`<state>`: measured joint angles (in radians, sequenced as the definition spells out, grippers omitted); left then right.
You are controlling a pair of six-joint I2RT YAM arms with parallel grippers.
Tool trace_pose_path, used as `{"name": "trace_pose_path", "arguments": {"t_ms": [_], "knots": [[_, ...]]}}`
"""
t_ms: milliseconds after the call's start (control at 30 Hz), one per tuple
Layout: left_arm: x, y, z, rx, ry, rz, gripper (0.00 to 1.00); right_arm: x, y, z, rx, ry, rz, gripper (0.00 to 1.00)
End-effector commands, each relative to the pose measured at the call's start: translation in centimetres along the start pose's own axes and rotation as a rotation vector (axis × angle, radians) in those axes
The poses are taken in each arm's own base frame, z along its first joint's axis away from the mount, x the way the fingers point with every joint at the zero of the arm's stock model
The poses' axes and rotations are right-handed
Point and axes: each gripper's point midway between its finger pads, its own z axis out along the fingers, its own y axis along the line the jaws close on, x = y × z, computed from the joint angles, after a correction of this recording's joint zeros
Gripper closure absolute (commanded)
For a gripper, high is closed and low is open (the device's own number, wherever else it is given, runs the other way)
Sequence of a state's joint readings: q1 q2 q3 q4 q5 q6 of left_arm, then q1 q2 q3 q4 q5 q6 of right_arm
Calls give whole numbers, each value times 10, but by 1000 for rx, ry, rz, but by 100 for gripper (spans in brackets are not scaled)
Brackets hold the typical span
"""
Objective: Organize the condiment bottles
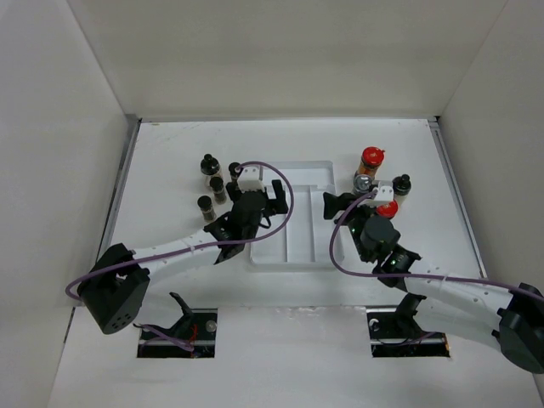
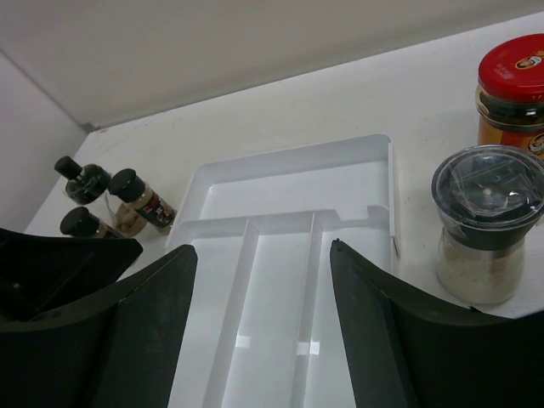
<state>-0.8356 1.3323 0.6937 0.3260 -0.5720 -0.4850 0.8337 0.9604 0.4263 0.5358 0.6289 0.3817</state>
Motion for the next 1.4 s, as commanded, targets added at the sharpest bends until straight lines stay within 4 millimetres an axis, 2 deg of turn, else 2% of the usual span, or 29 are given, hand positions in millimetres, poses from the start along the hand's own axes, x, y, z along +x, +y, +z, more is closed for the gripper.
{"name": "trace_pose_path", "arguments": {"t_ms": [0,100,300,367,433,533,600,633,700,733,800,900,1033,1200,1367], "knots": [[-26,-9,1,22,-76,-41,0,-13,13,0,-42,-43,48,31],[-26,-14,-1,39,-85,-37,0,-10,14,1,-48,-30,33,46],[-31,-16,0,87,-132,-24,0,-11,26,-1,-97,1,19,83],[-31,-13,-2,90,-139,-6,0,-14,25,-3,-86,16,12,88],[-32,-9,-4,93,-157,-18,0,-19,19,-4,-56,24,8,88],[-33,-9,-5,121,-163,-27,0,-33,-3,-2,45,15,1,87],[-30,-11,-7,150,-154,-24,3,-37,-16,-1,108,31,-9,82],[-29,-13,-8,168,-154,-23,13,-38,-24,2,145,45,-21,76],[-27,-16,-10,200,-156,-36,40,-40,-38,3,211,60,-39,56],[-26,-18,-12,215,-155,-47,48,-42,-43,3,234,61,-41,46],[-21,-22,-14,237,-147,-63,55,-45,-52,8,268,71,-54,29],[-8,-29,-16,271,-123,-68,55,-48,-65,21,330,106,-102,18],[-6,-27,-22,298,-147,-94,41,-55,-87,40,413,142,-166,10],[-11,-17,-24,292,-181,-139,36,-45,-109,57,474,231,-226,5],[-6,-20,-22,311,-163,-161,35,-39,-113,69,474,307,-270,4]]}}
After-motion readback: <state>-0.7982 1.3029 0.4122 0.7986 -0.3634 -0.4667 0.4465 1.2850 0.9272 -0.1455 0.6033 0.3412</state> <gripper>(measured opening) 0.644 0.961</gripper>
